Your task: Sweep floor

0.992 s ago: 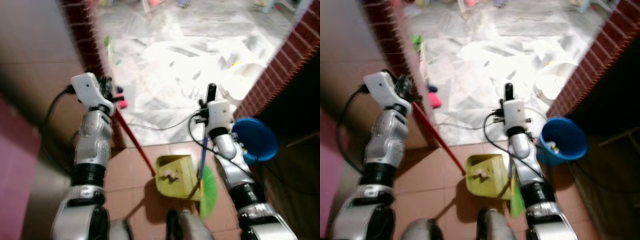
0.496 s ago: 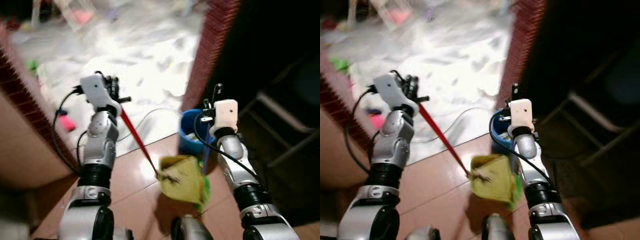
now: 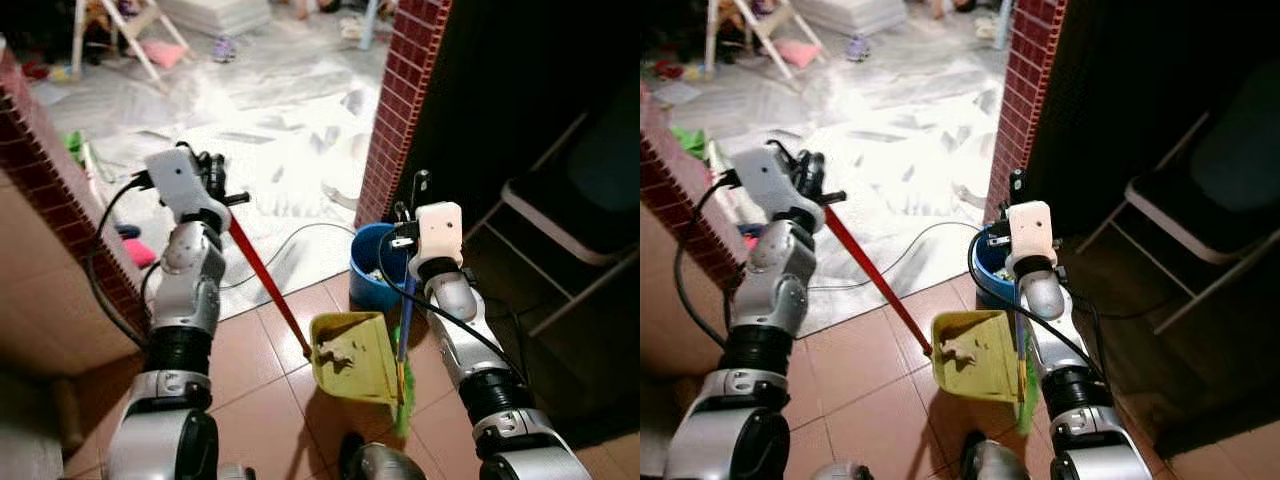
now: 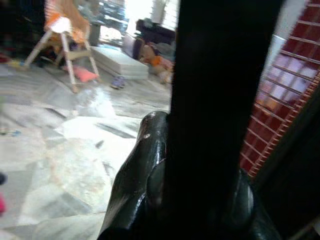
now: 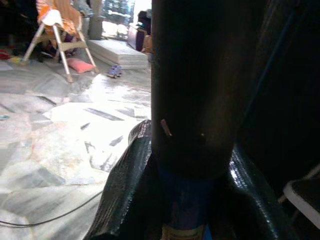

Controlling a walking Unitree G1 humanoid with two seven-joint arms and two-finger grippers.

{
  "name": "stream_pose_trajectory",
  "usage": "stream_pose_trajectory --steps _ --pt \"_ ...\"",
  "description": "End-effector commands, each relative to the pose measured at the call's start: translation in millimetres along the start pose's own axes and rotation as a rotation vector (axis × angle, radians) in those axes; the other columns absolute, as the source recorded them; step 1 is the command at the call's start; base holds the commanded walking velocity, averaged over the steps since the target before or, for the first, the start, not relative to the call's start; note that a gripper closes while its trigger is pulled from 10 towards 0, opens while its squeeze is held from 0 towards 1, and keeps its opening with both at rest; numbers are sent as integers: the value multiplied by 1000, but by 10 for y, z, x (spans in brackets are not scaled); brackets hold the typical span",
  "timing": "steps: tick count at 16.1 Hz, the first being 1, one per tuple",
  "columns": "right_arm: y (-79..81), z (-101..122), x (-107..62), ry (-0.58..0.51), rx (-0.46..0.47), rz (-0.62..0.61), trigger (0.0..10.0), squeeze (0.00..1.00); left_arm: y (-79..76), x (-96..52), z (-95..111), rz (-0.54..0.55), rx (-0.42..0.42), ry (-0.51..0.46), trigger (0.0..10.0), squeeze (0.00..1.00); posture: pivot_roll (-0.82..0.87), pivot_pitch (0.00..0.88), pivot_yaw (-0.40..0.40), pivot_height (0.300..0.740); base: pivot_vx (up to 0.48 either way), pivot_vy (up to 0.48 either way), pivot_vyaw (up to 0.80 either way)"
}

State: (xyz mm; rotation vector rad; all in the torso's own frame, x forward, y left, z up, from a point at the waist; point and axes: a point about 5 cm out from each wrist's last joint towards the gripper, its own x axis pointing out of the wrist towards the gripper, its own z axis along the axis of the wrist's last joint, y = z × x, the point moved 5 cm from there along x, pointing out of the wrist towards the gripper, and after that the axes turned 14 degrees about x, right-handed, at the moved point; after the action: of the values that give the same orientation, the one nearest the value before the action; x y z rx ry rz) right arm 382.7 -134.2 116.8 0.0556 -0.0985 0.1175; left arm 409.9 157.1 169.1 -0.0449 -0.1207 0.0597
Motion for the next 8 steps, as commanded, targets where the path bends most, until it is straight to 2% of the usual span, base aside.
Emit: stream_pose_trajectory --steps 1,3,4,5,6,8 --pt "-64 100 3 -35 -11 -8 10000 0 36 57 208 19 -17 -72 10000 0 -62 16 -1 740 0 0 0" --pt "-92 63 -40 -19 6 -17 10000 0 79 46 143 21 6 -51 10000 0 -62 13 0 740 0 0 0" --pt "-97 11 -76 0 39 -20 10000 0 99 0 38 12 47 -30 10000 0 -62 9 2 740 0 0 0" --pt "-96 -86 -142 26 81 -23 10000 0 157 -111 -210 -3 130 18 10000 0 -60 0 2 740 0 0 0" --pt "-82 -127 -170 33 98 -20 10000 0 231 -175 -380 3 162 61 10000 0 -58 0 4 740 0 0 0" --pt "-19 -148 -203 23 108 7 10000 0 409 -276 -586 33 238 110 10000 0 -60 0 5 740 0 0 0"
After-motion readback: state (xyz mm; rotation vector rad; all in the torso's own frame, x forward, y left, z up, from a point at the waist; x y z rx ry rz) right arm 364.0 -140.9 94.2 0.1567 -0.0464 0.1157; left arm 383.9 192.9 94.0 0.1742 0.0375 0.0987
